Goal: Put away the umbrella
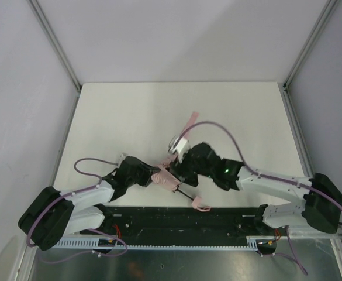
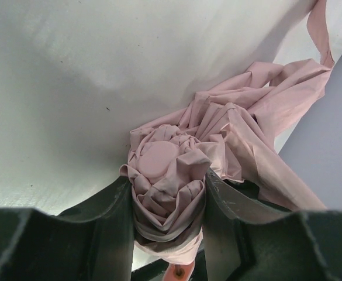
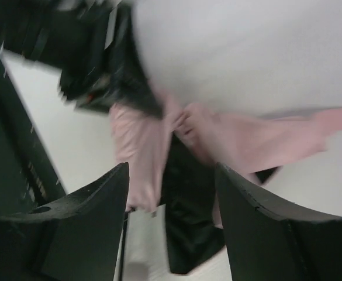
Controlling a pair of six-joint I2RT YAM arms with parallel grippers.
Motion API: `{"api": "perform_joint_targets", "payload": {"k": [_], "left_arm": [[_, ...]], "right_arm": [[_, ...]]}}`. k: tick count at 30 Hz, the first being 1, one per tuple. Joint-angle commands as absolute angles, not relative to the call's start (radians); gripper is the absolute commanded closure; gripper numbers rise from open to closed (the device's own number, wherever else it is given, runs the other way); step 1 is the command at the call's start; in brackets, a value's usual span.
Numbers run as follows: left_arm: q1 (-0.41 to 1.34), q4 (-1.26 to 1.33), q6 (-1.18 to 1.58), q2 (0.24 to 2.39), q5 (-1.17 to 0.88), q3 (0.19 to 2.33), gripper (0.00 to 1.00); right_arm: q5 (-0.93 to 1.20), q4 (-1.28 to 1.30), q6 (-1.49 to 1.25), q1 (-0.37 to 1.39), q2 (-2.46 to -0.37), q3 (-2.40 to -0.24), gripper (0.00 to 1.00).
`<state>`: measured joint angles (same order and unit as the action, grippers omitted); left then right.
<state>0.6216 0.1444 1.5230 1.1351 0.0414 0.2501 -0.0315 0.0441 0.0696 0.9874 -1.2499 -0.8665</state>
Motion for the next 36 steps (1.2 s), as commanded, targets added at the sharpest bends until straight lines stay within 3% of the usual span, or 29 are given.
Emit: {"api": "perform_joint_targets", "payload": {"k": [1, 5, 9, 19, 22, 24, 26, 29, 34, 36], "left_arm": [[0.586, 0.025, 1.528, 1.154, 0.029, 0.247, 1.0], [0.576, 0.018, 1.547, 1.136, 0.023, 0.232, 1.0], [0.573, 0.009, 1.556, 1.112, 0.032, 0.227, 1.0], [0.572, -0.038, 1.565, 1.07, 0.055, 0.223, 1.0], [0.571, -0.042, 1.552, 1.073, 0.058, 0.235, 1.0], [0.565, -0.044, 1.539, 1.077, 0.059, 0.244, 0.99], [0.552, -0.044, 1.513, 1.082, 0.06, 0.261, 0.86], [0.508, -0.044, 1.425, 1.072, 0.06, 0.297, 0.52], [0.418, -0.043, 1.262, 0.983, 0.066, 0.349, 0.08], [0.386, -0.044, 1.228, 0.926, 0.053, 0.353, 0.02]], "right_arm": [[-0.027, -0.106, 0.176, 1.12, -1.352, -0.783, 0.38], [-0.131, -0.164, 0.225, 1.228, -1.49, -0.788, 0.39], [-0.273, -0.193, 0.244, 1.294, -1.582, -0.818, 0.32], [-0.476, -0.288, 0.339, 1.275, -1.848, -0.911, 0.31], [-0.497, -0.275, 0.32, 1.261, -1.914, -0.935, 0.39], [-0.469, -0.242, 0.278, 1.249, -1.926, -0.942, 0.57], [-0.404, -0.203, 0.223, 1.234, -1.928, -0.945, 0.74], [-0.268, -0.133, 0.135, 1.19, -1.934, -0.952, 0.95], [0.129, -0.018, -0.003, 1.055, -1.972, -0.991, 1.0], [0.284, -0.008, -0.054, 1.001, -1.982, -0.997, 1.0]]}}
